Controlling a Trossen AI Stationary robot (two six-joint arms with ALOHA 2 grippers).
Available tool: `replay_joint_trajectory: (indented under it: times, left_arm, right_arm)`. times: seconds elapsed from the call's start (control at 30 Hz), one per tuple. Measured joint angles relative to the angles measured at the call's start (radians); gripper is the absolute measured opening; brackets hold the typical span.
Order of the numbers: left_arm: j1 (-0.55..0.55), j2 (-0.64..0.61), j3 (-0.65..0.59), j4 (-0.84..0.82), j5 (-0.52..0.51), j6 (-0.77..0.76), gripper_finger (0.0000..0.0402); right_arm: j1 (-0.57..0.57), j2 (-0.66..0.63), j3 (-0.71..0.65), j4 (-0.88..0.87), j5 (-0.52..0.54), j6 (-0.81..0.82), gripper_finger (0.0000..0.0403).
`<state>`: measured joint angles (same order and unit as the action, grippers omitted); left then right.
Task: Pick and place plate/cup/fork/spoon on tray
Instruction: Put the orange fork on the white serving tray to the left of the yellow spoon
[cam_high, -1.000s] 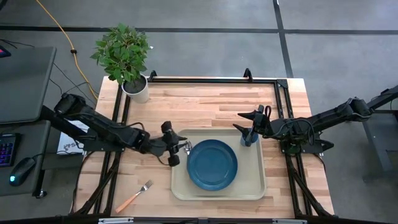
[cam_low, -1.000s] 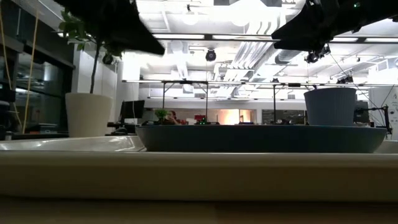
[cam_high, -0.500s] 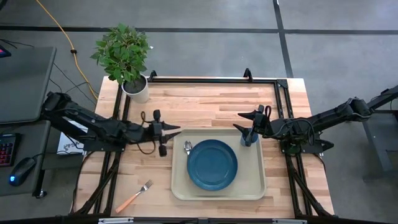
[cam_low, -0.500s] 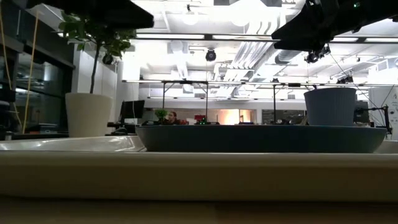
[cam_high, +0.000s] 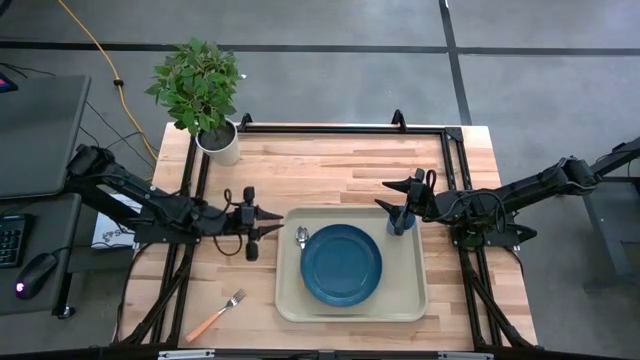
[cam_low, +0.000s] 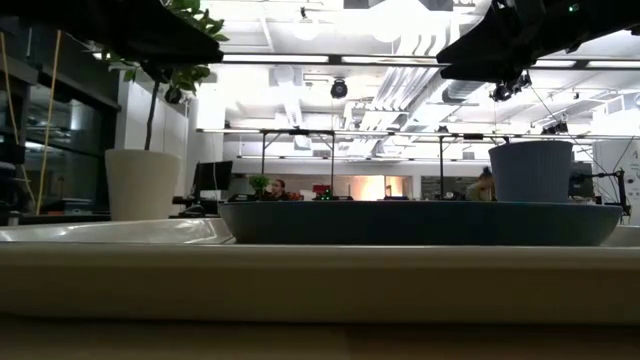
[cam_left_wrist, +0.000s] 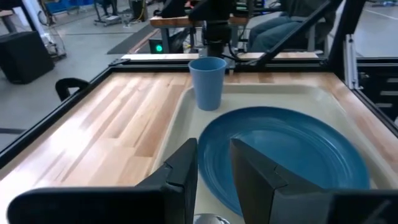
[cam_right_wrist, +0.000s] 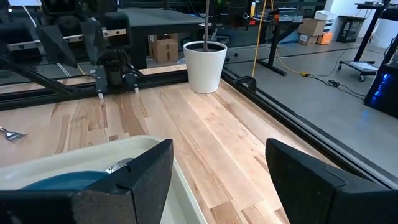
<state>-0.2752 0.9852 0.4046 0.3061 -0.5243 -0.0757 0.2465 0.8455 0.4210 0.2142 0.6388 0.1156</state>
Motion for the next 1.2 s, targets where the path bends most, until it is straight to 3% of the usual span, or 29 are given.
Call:
replay_joint_trajectory:
  times: [0.27,0.53,0.67,0.83,1.0,1.2]
  left_arm:
    - [-0.010,0.000,0.012,-0.027,-0.001,-0.035,0.0107]
    - [-0.010,0.013,0.133,-0.245,0.004,-0.096,0.0212]
    - [-0.010,0.017,0.181,-0.316,0.118,-0.168,0.0261]
    - [-0.053,0.038,0.259,-0.544,0.219,-0.485,0.0283]
    - [-0.191,0.152,0.324,-0.794,0.287,-0.850,0.0282]
    - [-0.387,0.388,0.375,-0.832,0.397,-1.225,0.0280]
  right_arm:
    - [0.000,0.000,0.000,0.000,0.000,0.015,0.0248]
    - [0.000,0.000,0.000,0.000,0.000,0.015,0.0248]
    - [0.000,0.000,0.000,-0.003,0.000,0.015,0.0248]
    - [0.000,0.000,0.000,-0.005,-0.006,0.017,0.0248]
    - [0.000,0.000,0.000,-0.005,-0.012,0.016,0.0248]
    - [0.000,0.000,0.000,-0.007,-0.013,0.016,0.0248]
